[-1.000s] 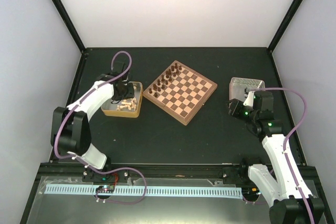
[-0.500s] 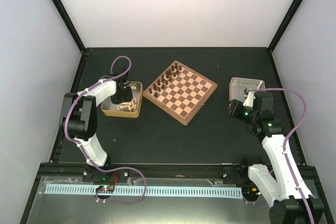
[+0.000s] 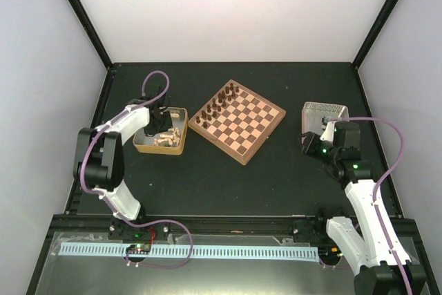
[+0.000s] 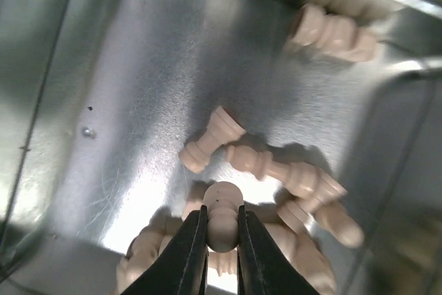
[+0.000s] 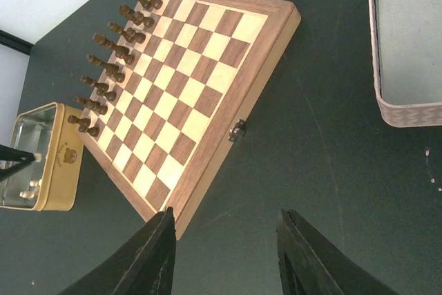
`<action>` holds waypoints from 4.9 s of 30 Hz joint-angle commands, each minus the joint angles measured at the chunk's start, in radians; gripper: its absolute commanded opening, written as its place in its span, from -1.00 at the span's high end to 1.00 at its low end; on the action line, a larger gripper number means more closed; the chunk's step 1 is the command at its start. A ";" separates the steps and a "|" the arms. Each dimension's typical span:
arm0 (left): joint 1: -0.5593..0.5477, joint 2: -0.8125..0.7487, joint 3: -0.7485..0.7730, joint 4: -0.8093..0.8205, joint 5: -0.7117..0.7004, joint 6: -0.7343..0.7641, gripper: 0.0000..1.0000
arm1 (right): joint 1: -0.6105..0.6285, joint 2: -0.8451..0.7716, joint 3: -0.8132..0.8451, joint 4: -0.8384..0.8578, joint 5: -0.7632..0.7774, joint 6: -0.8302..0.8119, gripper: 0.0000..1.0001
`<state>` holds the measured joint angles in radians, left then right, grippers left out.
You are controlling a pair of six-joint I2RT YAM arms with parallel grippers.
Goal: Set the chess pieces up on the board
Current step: Pick up the chess piece from the storage box, then place the chess piece on the chessboard, then pick up the chess piece from the storage box.
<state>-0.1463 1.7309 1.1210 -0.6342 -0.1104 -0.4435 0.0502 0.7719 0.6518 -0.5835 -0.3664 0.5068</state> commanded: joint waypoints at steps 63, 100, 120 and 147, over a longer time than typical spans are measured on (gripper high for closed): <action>-0.666 0.268 0.391 -0.170 0.116 0.025 0.70 | -0.003 -0.036 -0.098 0.030 0.025 0.029 0.12; -0.543 -0.117 0.191 -0.098 -0.027 -0.009 -0.01 | 0.006 0.041 -0.038 0.063 0.000 0.040 -0.02; -0.099 -0.070 0.092 -0.154 0.043 0.030 0.30 | 0.166 0.473 0.131 0.205 0.132 0.127 0.23; -0.091 -0.090 0.080 -0.138 0.019 0.048 0.97 | 0.234 0.474 0.218 0.229 0.182 0.044 0.43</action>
<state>-0.2356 1.7580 1.1896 -0.7551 -0.0429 -0.4023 0.2775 1.3083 0.8738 -0.4145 -0.2180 0.5999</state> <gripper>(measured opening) 0.068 0.287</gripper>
